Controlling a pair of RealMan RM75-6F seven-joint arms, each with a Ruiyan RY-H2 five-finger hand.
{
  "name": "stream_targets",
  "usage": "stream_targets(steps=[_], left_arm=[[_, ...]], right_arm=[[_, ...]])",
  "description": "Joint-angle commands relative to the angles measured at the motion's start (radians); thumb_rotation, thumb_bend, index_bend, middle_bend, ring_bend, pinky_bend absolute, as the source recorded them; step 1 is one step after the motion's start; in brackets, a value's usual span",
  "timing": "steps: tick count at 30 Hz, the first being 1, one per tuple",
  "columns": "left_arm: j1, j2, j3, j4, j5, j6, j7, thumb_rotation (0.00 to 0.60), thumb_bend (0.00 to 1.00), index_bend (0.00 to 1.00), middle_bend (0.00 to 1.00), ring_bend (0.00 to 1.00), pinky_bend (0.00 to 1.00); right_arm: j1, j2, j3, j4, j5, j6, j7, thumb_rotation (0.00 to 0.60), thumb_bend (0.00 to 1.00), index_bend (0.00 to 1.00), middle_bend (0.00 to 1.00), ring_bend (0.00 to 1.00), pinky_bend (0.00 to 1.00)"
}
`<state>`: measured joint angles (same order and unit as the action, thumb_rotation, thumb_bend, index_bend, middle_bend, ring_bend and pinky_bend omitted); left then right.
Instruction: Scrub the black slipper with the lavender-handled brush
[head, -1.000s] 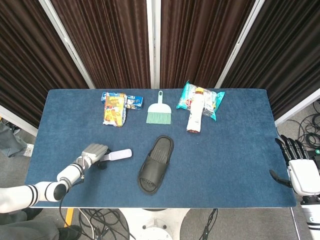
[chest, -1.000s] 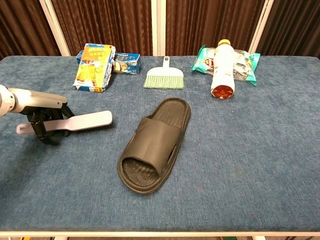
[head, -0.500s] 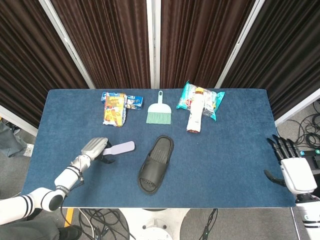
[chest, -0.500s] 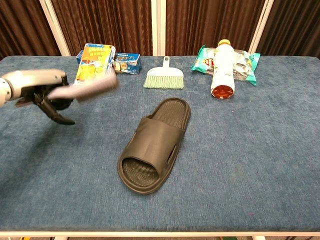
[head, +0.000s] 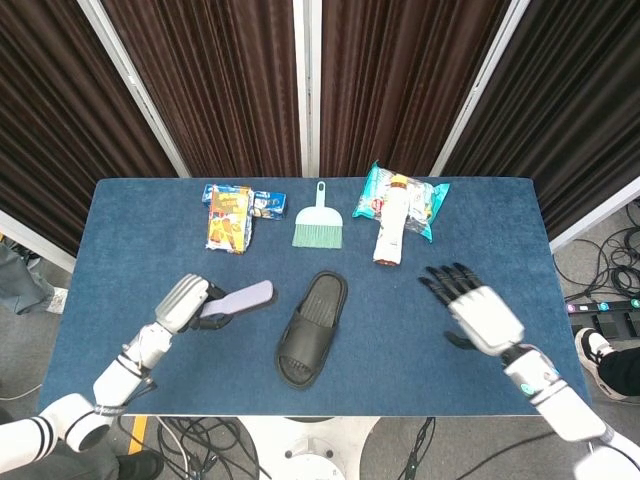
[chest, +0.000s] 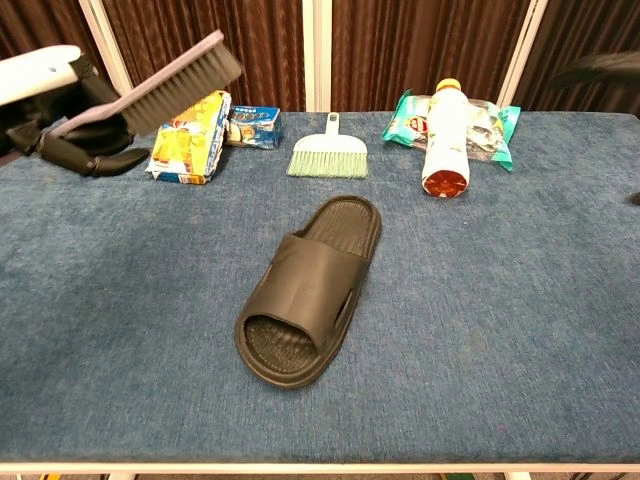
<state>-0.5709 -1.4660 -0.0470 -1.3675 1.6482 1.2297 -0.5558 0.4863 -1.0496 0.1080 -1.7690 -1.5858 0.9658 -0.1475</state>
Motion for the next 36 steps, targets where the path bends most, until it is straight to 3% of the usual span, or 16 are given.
stream_targets(steps=[1,5,11,20,27,32,36], left_arm=[[0.024,-0.012,0.038,0.030,0.043,0.040,0.061,0.600,0.46,1.00,1.00,1.00,1.00],[0.043,-0.045,0.085,0.077,0.097,0.075,0.145,0.600,0.46,1.00,1.00,1.00,1.00],[0.053,-0.102,0.117,0.132,0.129,0.088,0.207,0.600,0.46,1.00,1.00,1.00,1.00],[0.011,-0.186,0.094,0.192,0.142,0.080,0.238,0.600,0.46,1.00,1.00,1.00,1.00],[-0.047,-0.260,0.056,0.264,0.122,0.029,0.265,0.600,0.46,1.00,1.00,1.00,1.00],[-0.088,-0.342,0.037,0.390,0.094,-0.023,0.264,0.600,0.47,1.00,1.00,1.00,1.00],[-0.099,-0.405,0.042,0.507,0.087,-0.029,0.260,0.600,0.48,1.00,1.00,1.00,1.00]], right_arm=[[0.192,-0.100,0.061,0.007,0.093,-0.234,-0.116,0.600,0.14,0.00,0.00,0.00,0.00],[0.335,-0.217,0.087,0.104,0.204,-0.400,-0.199,0.600,0.09,0.00,0.00,0.00,0.00],[0.501,-0.396,0.086,0.294,0.335,-0.521,-0.307,0.600,0.04,0.00,0.00,0.00,0.00],[0.650,-0.559,0.028,0.507,0.499,-0.566,-0.399,0.600,0.04,0.00,0.00,0.00,0.00],[0.714,-0.615,-0.031,0.574,0.602,-0.540,-0.448,0.600,0.05,0.01,0.02,0.00,0.00],[0.725,-0.627,-0.053,0.578,0.628,-0.493,-0.459,0.600,0.12,0.26,0.23,0.03,0.02],[0.733,-0.622,-0.066,0.567,0.640,-0.476,-0.459,0.600,0.13,0.33,0.29,0.07,0.07]])
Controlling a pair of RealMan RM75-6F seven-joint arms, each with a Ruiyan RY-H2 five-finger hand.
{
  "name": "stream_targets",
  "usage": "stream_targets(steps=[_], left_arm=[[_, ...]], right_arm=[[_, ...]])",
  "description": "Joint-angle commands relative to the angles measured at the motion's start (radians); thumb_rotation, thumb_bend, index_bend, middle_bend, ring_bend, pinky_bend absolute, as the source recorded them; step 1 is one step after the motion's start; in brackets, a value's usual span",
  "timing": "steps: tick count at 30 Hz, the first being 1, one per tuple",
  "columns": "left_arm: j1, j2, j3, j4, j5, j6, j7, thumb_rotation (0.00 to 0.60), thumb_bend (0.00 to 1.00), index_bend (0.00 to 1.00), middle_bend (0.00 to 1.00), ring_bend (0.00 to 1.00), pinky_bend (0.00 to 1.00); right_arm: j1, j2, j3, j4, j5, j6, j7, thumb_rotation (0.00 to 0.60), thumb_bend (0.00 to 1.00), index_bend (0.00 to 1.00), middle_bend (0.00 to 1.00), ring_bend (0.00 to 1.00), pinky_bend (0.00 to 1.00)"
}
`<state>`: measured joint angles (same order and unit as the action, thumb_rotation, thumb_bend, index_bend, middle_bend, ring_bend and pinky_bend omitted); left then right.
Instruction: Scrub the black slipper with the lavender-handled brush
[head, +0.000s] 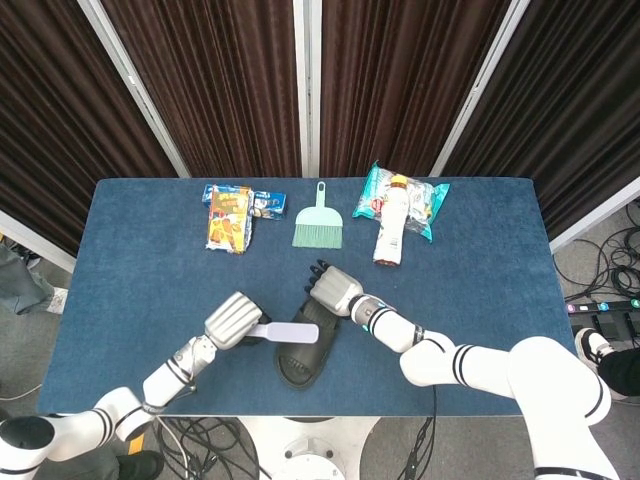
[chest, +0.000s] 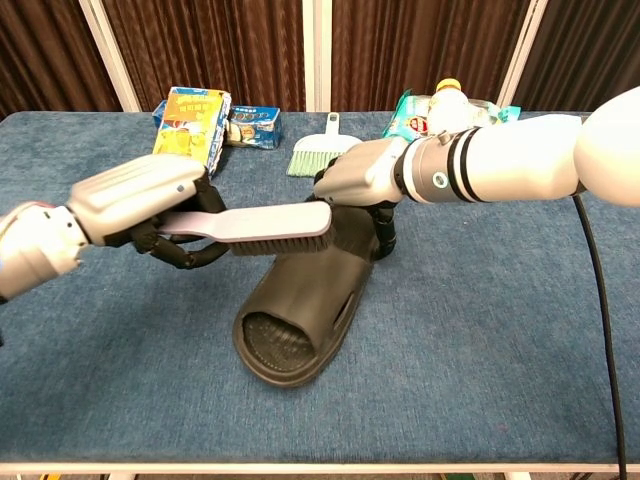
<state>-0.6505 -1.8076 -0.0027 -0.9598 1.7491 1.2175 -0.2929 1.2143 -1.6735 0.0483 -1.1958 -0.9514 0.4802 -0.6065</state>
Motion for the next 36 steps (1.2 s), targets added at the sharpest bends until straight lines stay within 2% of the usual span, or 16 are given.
stream_targets(steps=[1,5,9,13,17,22,26,30,33,36], left_arm=[[-0.020,-0.076,0.000,0.124,-0.014,-0.016,0.004,0.600,0.48,1.00,1.00,1.00,1.00],[-0.025,-0.121,0.025,0.213,-0.002,-0.016,0.046,0.600,0.48,1.00,1.00,1.00,1.00],[-0.017,-0.134,0.061,0.243,0.021,0.013,0.041,0.600,0.48,1.00,1.00,1.00,1.00],[-0.006,-0.122,0.105,0.224,0.052,0.043,0.039,0.600,0.48,1.00,1.00,1.00,1.00],[0.006,-0.085,0.134,0.156,0.076,0.087,0.042,0.600,0.48,1.00,1.00,1.00,1.00],[0.004,-0.030,0.108,0.057,0.059,0.127,0.035,0.600,0.48,1.00,1.00,1.00,1.00],[-0.023,-0.015,0.044,0.016,-0.011,0.071,0.019,0.600,0.48,1.00,1.00,1.00,1.00],[-0.046,-0.038,0.003,0.039,-0.068,0.000,0.030,0.600,0.48,1.00,1.00,1.00,1.00],[-0.055,-0.070,0.004,0.081,-0.088,-0.050,0.079,0.600,0.48,1.00,1.00,1.00,1.00],[-0.051,-0.095,0.030,0.112,-0.080,-0.070,0.106,0.600,0.48,1.00,1.00,1.00,1.00]], right_arm=[[0.006,0.003,-0.008,-0.009,0.008,0.012,0.002,0.600,0.13,0.34,0.29,0.07,0.08],[0.012,0.005,-0.017,-0.014,0.015,0.021,0.009,0.600,0.13,0.36,0.30,0.08,0.10],[0.017,0.006,-0.021,-0.018,0.023,0.028,0.018,0.600,0.13,0.36,0.31,0.09,0.11],[0.021,0.006,-0.023,-0.017,0.029,0.031,0.030,0.600,0.13,0.36,0.31,0.09,0.12],[0.024,0.006,-0.027,-0.016,0.034,0.034,0.041,0.600,0.13,0.36,0.31,0.09,0.12],[0.028,0.008,-0.036,-0.017,0.037,0.037,0.046,0.600,0.13,0.36,0.31,0.09,0.13],[0.031,0.011,-0.042,-0.025,0.042,0.044,0.047,0.600,0.13,0.36,0.31,0.09,0.13],[0.037,0.014,-0.047,-0.031,0.050,0.049,0.042,0.600,0.13,0.36,0.31,0.09,0.13],[0.042,0.014,-0.050,-0.034,0.061,0.052,0.038,0.600,0.13,0.36,0.31,0.09,0.13],[0.046,0.013,-0.053,-0.036,0.070,0.054,0.034,0.600,0.13,0.36,0.31,0.09,0.13]])
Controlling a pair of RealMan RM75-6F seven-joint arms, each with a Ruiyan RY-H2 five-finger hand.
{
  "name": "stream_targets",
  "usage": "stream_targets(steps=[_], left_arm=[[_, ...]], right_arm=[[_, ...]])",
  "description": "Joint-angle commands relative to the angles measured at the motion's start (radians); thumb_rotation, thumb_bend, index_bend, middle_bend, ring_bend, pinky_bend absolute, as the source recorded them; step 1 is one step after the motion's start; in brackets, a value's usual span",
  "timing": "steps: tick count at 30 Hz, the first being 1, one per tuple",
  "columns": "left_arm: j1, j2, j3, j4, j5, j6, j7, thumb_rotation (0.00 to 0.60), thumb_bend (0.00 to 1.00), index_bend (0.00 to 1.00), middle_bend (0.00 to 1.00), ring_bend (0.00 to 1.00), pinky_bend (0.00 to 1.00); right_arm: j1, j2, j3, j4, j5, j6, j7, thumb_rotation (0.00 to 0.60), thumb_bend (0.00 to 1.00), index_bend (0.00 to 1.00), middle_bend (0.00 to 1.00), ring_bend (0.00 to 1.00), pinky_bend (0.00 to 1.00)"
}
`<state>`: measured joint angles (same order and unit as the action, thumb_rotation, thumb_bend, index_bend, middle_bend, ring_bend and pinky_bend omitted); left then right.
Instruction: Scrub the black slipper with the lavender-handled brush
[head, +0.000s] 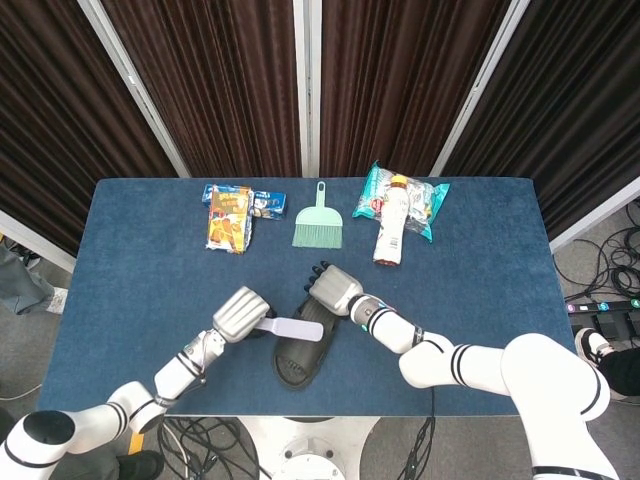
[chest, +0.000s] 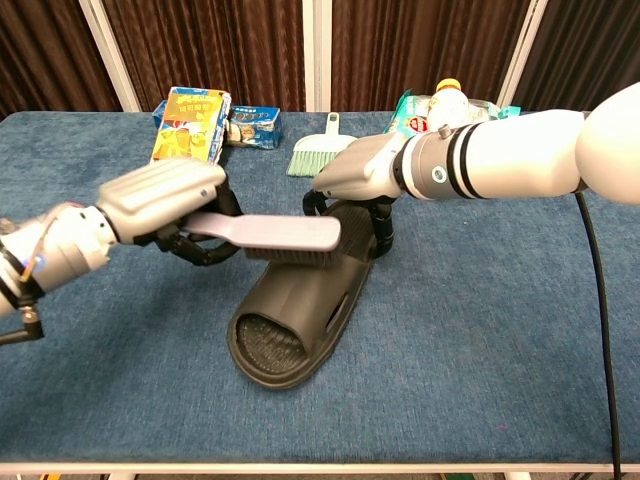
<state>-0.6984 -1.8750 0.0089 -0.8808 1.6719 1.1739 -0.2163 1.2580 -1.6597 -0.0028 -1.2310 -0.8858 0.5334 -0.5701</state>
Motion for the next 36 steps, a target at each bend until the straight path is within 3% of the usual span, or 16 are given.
stream_targets(steps=[1,6,12,16,20,28,31,36], left_arm=[[0.000,-0.033,0.029,0.040,0.004,-0.028,0.038,0.600,0.48,1.00,1.00,1.00,1.00],[0.017,-0.020,0.078,0.020,0.036,-0.015,0.066,0.600,0.48,1.00,1.00,1.00,1.00],[0.031,0.057,0.111,-0.100,0.068,0.023,0.090,0.600,0.48,1.00,1.00,1.00,1.00],[0.031,0.107,0.104,-0.186,0.080,0.059,0.089,0.600,0.48,1.00,1.00,1.00,1.00],[0.015,0.136,0.064,-0.237,0.048,0.043,0.065,0.600,0.48,1.00,1.00,1.00,1.00],[-0.014,0.090,-0.031,-0.172,-0.077,-0.053,0.010,0.600,0.48,1.00,1.00,1.00,1.00],[-0.016,0.056,-0.028,-0.127,-0.090,-0.080,0.029,0.600,0.48,1.00,1.00,1.00,1.00],[-0.006,0.037,0.022,-0.112,-0.065,-0.101,0.071,0.600,0.48,1.00,1.00,1.00,1.00]], right_arm=[[0.004,-0.001,-0.003,-0.001,0.007,0.001,-0.003,0.600,0.13,0.36,0.31,0.09,0.13],[0.014,-0.009,-0.009,0.011,0.024,-0.003,-0.008,0.600,0.13,0.36,0.31,0.09,0.13],[0.020,-0.013,-0.016,0.012,0.034,0.001,-0.010,0.600,0.13,0.36,0.31,0.09,0.13],[0.022,-0.012,-0.019,0.010,0.038,0.004,-0.008,0.600,0.13,0.36,0.31,0.09,0.14],[0.022,-0.009,-0.023,0.003,0.039,0.009,-0.008,0.600,0.13,0.36,0.31,0.09,0.14],[0.025,-0.003,-0.029,-0.011,0.047,0.021,-0.012,0.600,0.13,0.36,0.31,0.09,0.14],[0.025,-0.003,-0.032,-0.014,0.049,0.024,-0.014,0.600,0.13,0.36,0.31,0.09,0.14],[0.027,-0.004,-0.034,-0.012,0.056,0.026,-0.017,0.600,0.13,0.36,0.31,0.09,0.14]])
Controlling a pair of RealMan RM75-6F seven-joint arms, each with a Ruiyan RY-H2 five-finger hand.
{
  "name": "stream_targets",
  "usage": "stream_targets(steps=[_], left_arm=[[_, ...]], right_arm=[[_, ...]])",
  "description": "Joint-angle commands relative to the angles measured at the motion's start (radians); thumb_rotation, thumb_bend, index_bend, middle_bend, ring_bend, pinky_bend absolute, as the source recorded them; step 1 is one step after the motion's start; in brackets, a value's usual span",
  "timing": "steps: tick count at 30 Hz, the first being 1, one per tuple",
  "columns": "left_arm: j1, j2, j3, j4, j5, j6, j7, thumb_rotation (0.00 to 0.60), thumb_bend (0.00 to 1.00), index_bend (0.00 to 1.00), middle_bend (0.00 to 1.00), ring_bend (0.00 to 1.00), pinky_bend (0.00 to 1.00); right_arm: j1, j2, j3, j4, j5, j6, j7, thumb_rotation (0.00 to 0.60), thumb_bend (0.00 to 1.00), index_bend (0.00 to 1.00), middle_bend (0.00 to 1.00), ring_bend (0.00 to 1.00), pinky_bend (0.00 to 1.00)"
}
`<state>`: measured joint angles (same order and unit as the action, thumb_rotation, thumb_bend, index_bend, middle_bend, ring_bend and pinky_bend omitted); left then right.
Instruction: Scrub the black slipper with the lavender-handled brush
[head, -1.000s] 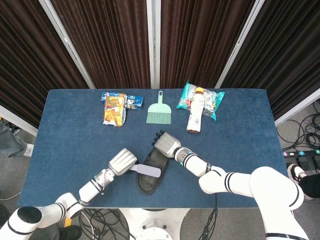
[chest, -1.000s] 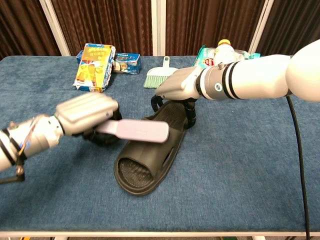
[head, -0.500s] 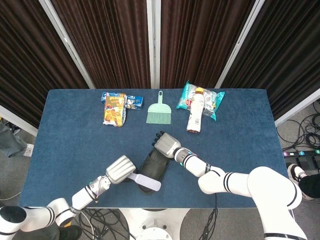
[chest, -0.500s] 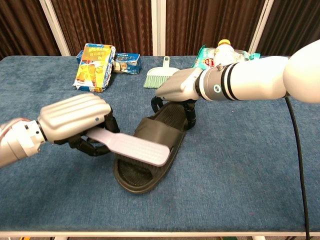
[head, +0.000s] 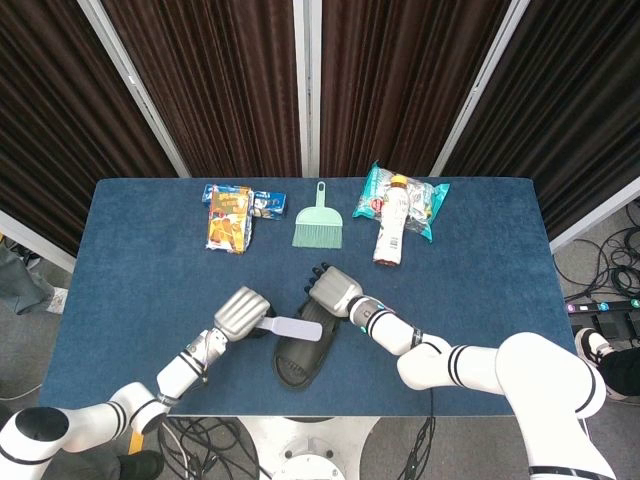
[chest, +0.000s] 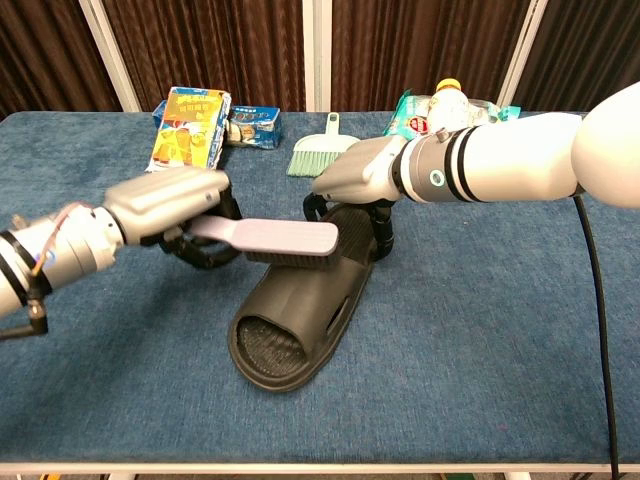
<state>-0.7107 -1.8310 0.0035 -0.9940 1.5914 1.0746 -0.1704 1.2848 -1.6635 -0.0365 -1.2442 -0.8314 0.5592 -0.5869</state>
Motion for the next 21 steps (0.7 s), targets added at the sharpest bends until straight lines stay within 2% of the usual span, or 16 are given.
stream_targets(steps=[1,4,8,12,14,17,19,21], left_arm=[[0.011,-0.003,0.040,-0.011,0.022,-0.003,0.028,0.600,0.48,1.00,1.00,1.00,1.00],[0.013,0.027,0.072,-0.059,0.038,-0.022,0.016,0.600,0.48,1.00,1.00,1.00,1.00],[0.020,0.084,0.106,-0.136,0.072,-0.007,0.061,0.600,0.48,1.00,1.00,1.00,1.00],[0.035,0.149,0.121,-0.229,0.088,0.026,0.061,0.600,0.48,1.00,1.00,1.00,1.00],[0.047,0.176,0.121,-0.260,0.087,0.046,0.062,0.600,0.48,1.00,1.00,1.00,1.00],[0.066,0.199,0.098,-0.278,0.059,0.071,0.055,0.600,0.48,1.00,1.00,1.00,1.00],[0.078,0.202,0.074,-0.272,0.021,0.073,0.039,0.600,0.48,1.00,1.00,1.00,1.00],[0.093,0.194,0.041,-0.245,-0.035,0.066,0.032,0.600,0.48,1.00,1.00,1.00,1.00]], right_arm=[[0.001,-0.001,-0.001,0.002,0.003,0.001,-0.001,0.600,0.13,0.36,0.31,0.09,0.14],[0.001,-0.002,-0.001,0.003,0.005,0.002,0.001,0.600,0.13,0.36,0.31,0.09,0.14],[0.001,-0.002,-0.005,0.003,0.007,0.004,-0.002,0.600,0.13,0.35,0.31,0.09,0.14],[0.000,0.002,-0.006,-0.003,0.008,0.010,-0.004,0.600,0.13,0.29,0.30,0.06,0.13],[0.000,0.008,-0.010,-0.009,0.014,0.008,-0.007,0.600,0.12,0.20,0.25,0.02,0.10],[0.003,0.020,-0.015,-0.026,0.030,0.012,-0.015,0.600,0.08,0.02,0.07,0.00,0.02],[0.003,0.034,-0.014,-0.048,0.044,0.021,-0.017,0.600,0.06,0.00,0.00,0.00,0.00],[-0.003,0.063,-0.011,-0.087,0.051,0.045,-0.015,0.600,0.05,0.00,0.00,0.00,0.00]])
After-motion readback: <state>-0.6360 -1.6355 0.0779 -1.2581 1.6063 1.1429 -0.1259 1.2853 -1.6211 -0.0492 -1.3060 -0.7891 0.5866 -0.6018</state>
